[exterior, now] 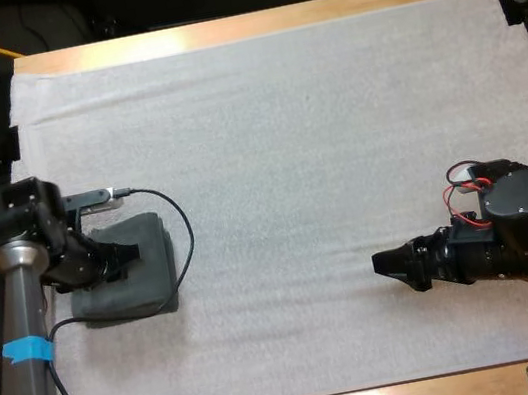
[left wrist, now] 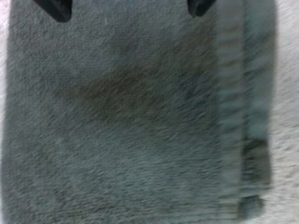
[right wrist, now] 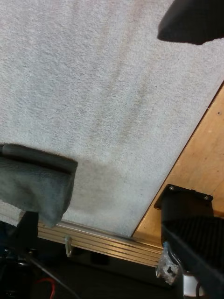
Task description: Pick towel from pile, fold and stack
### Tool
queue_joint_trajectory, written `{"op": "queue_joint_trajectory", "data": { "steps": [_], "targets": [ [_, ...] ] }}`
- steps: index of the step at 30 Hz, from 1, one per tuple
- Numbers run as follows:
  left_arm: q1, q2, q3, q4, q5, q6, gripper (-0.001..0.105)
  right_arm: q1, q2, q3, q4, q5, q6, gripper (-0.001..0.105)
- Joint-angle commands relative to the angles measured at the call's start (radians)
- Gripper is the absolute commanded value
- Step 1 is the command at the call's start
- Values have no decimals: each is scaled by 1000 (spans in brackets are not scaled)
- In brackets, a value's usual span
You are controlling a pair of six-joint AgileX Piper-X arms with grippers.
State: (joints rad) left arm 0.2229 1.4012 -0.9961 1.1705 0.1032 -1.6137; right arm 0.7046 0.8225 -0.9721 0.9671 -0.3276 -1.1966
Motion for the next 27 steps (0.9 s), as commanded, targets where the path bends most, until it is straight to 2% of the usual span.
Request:
{"op": "queue_joint_trajectory", "data": {
  "steps": [1,7,12,20,27],
  "targets": [
    [-2,-4,18,-8,24,-5,49,0,-1,-4,2,-14,-3,74],
    [-7,32,92,-75,17,-12,49,0,-1,-4,2,-14,-3,74],
    [-7,72,120,-114,-4,-22,49,0,-1,-4,2,-14,-3,74],
    [-7,113,116,-113,-20,-26,49,0,-1,-4,2,-14,-3,74],
    [-7,80,32,-116,-17,-29,49,0,-1,-4,2,-14,-3,74]
  ]
}}
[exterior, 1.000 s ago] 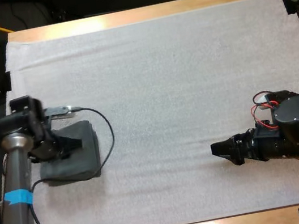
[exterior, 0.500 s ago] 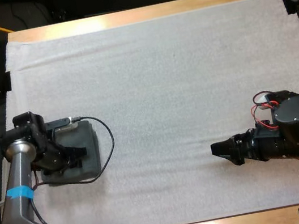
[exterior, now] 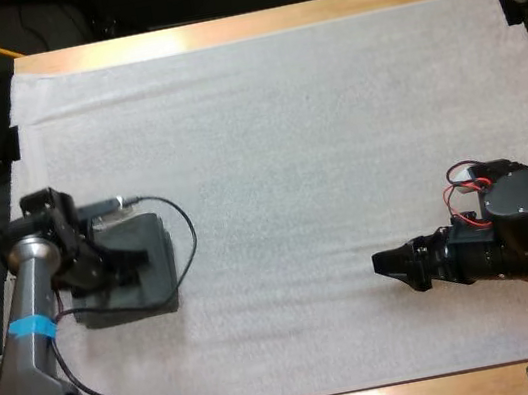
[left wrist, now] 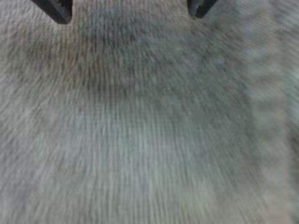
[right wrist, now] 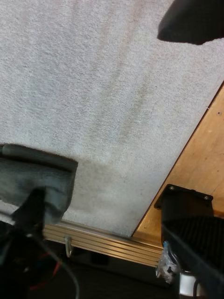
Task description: Pick towel from pile, fold and stack
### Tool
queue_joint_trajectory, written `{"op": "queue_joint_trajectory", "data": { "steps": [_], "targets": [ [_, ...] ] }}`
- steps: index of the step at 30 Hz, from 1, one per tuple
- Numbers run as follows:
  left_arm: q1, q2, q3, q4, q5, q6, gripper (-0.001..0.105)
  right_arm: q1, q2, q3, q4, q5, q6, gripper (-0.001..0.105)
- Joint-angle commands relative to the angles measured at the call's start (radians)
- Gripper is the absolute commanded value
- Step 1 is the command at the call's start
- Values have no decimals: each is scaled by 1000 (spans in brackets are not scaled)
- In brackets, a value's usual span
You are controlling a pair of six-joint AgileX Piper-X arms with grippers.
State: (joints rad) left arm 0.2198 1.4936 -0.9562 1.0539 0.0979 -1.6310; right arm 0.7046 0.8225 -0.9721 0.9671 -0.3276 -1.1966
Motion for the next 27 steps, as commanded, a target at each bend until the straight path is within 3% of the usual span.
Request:
{"op": "queue_joint_trajectory", "data": {
  "steps": [1,11,19,27],
  "targets": [
    [-4,-12,-28,1,-12,-16,49,0,-1,-4,2,-14,-3,74],
    [-26,19,-55,-108,46,-32,49,0,-1,-4,2,-14,-3,74],
    [-101,138,-55,-157,-15,-34,49,0,-1,-4,2,-14,-3,74],
    [-104,171,-57,-124,-13,-37,49,0,-1,-4,2,-14,-3,74]
  ]
}}
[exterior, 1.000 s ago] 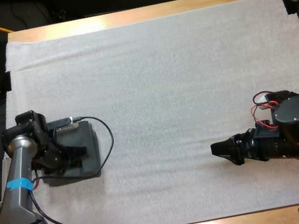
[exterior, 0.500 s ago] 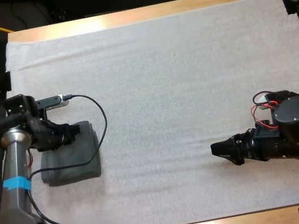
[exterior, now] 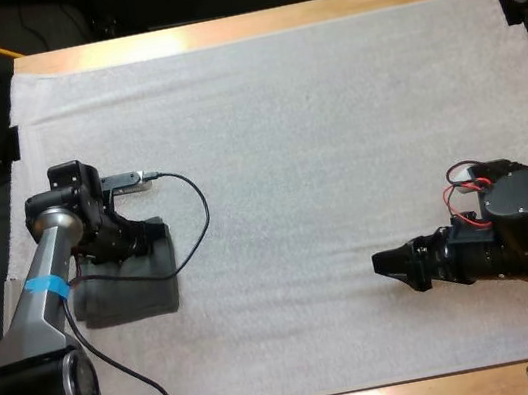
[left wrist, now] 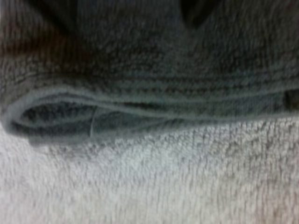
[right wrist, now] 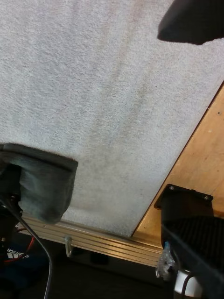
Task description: Pick towel from pile, fold and stack
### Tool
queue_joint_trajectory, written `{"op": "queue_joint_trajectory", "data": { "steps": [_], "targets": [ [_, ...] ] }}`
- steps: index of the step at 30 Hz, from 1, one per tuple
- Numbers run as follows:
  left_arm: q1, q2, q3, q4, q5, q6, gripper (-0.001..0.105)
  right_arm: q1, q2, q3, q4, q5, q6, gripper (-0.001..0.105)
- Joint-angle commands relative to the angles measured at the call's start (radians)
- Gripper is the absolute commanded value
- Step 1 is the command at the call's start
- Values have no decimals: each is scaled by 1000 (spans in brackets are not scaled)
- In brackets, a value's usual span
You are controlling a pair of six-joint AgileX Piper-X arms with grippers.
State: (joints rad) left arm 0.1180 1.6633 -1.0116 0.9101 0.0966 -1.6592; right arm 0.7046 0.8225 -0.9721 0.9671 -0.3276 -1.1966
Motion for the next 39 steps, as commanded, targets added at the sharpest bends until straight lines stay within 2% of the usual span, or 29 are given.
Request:
{"op": "queue_joint_trajectory", "data": {
  "steps": [1,11,16,29,33,39],
  "targets": [
    [-2,-4,-8,36,-12,-16,49,0,-1,-4,2,-14,-3,74],
    [-2,-128,-123,164,-12,-28,49,0,-1,-4,2,-14,-3,74],
    [-2,-221,-134,192,-12,-63,49,-2,-1,-4,-3,-6,-8,74],
    [-7,-465,-134,312,-11,-63,49,-6,-1,-4,-188,177,-73,74],
    [-7,-548,-134,339,-11,-65,49,-77,-1,-4,-198,183,-95,74],
    [-7,-648,-134,363,8,-65,49,-294,-1,-4,-182,113,-155,74]
  ]
}}
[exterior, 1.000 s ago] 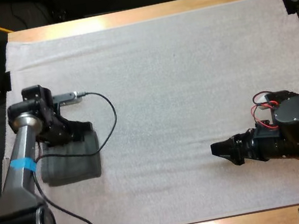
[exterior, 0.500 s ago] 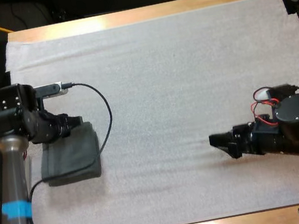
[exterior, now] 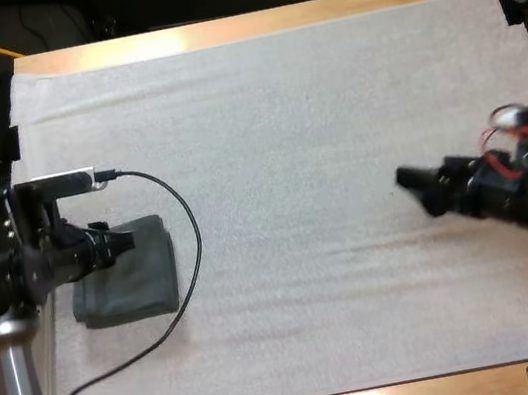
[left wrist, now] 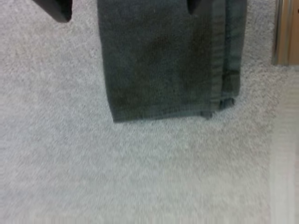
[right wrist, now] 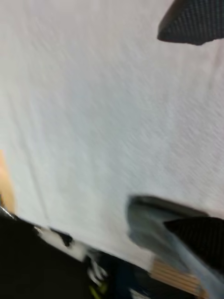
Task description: Pick towel from pile, fold and stack
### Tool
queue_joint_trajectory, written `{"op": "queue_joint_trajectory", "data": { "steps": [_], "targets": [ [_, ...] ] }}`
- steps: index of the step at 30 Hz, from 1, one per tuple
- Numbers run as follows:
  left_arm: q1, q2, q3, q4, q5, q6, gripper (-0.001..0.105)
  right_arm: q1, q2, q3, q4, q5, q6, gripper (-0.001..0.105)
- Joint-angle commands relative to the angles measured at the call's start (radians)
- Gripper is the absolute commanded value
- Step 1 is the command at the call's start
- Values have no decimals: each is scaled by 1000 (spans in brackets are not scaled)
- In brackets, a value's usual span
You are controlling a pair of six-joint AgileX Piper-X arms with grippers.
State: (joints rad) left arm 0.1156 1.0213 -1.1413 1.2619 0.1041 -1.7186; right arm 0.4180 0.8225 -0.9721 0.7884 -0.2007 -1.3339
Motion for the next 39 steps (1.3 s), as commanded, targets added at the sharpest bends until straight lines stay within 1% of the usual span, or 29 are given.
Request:
{"op": "queue_joint_trajectory", "data": {
  "steps": [1,5,9,12,15,17,19,24,26,28,32,39],
  "targets": [
    [-5,-24,-4,13,14,-6,49,-44,-1,-4,4,-39,-33,74],
    [-5,-82,-4,13,64,-6,49,-192,-1,-4,43,-95,-99,74],
    [-8,-127,-4,13,68,-4,49,-300,-1,-4,95,-96,-131,74],
    [-34,-151,-4,13,64,15,49,-376,-6,-4,142,-96,-174,74],
    [-75,-165,-4,13,36,26,49,-438,-21,-4,203,-96,-235,74],
    [-96,-173,-4,13,-9,26,49,-474,-34,-5,241,-94,-269,74],
    [-98,-180,-4,13,-25,26,49,-490,-54,-6,249,-88,-297,74],
    [-98,-224,-4,13,-25,30,49,-495,-116,-6,256,-33,-367,74],
    [-98,-258,-4,13,-25,44,49,-495,-146,-6,278,-10,-428,74],
    [-98,-286,-4,13,-25,44,49,-495,-171,-6,304,20,-461,74],
    [-98,-351,-4,13,-25,49,49,-495,-235,-6,340,78,-465,74],
    [-98,-477,-2,54,-25,49,49,-495,-361,-6,378,84,-503,74]
  ]
}}
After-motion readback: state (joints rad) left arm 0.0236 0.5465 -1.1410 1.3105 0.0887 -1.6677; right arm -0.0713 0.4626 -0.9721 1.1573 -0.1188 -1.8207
